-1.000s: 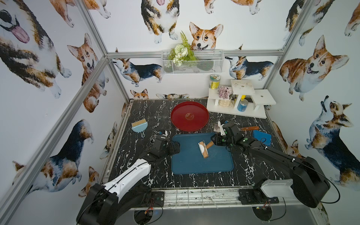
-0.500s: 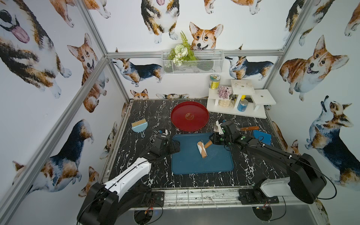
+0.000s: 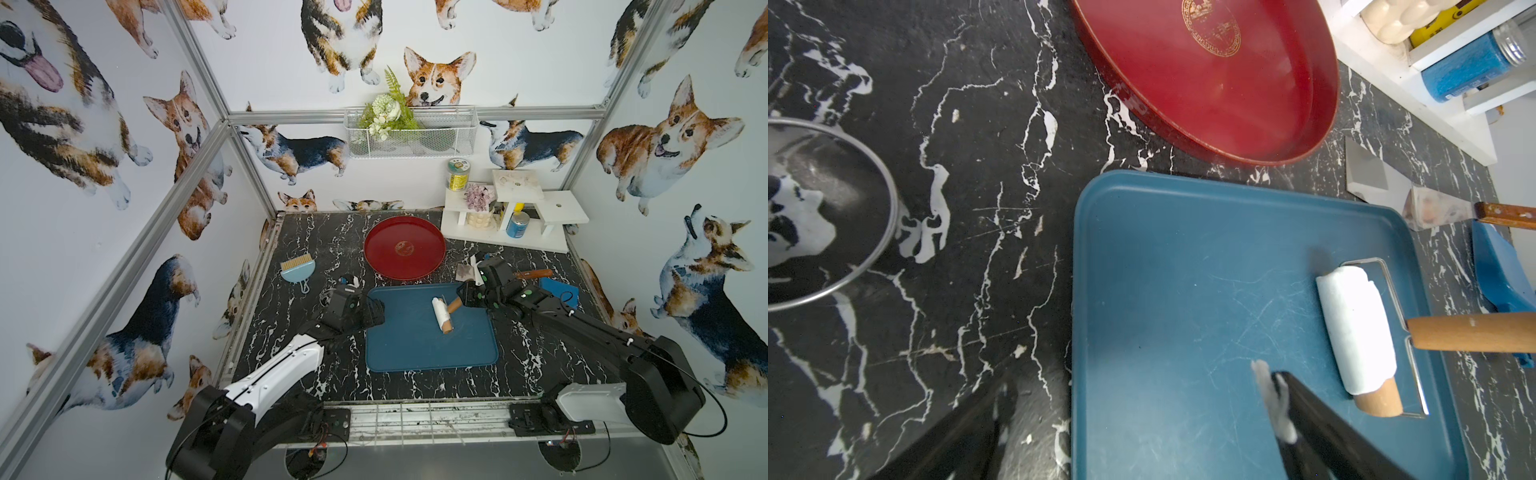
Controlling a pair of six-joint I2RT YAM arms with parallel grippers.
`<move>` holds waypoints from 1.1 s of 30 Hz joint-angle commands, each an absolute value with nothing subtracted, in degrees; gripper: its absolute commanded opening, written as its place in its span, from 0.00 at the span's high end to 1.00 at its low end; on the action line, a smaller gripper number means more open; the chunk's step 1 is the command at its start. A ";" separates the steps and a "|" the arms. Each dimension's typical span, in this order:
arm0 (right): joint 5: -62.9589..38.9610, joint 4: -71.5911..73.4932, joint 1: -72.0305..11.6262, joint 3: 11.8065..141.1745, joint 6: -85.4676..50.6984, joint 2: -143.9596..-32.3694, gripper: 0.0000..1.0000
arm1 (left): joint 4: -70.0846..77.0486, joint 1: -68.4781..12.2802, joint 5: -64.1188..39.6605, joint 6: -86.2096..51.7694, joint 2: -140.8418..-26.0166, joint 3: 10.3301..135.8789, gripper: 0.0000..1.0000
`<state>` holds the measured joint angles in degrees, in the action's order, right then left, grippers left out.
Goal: Roll out the dumpling wrappers from the dough
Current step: Flatten out the dough on the work surface.
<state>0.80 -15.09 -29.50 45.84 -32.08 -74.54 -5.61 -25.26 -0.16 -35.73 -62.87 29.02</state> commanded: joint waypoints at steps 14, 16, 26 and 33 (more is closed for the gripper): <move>6.75 -31.27 -29.12 43.63 -25.33 -73.79 1.00 | -6.05 -25.31 1.26 -35.33 -61.52 28.78 0.00; 3.43 -28.87 -29.09 43.00 -26.13 -73.30 1.00 | -6.54 -25.31 1.84 -35.37 -61.52 29.07 0.00; -3.05 -19.79 -35.00 43.02 -32.34 -76.85 1.00 | -7.28 -25.31 2.48 -35.46 -61.17 29.51 0.00; -3.34 -17.23 -36.39 42.63 -34.10 -79.12 1.00 | -8.12 -25.31 2.60 -35.49 -60.39 29.79 0.00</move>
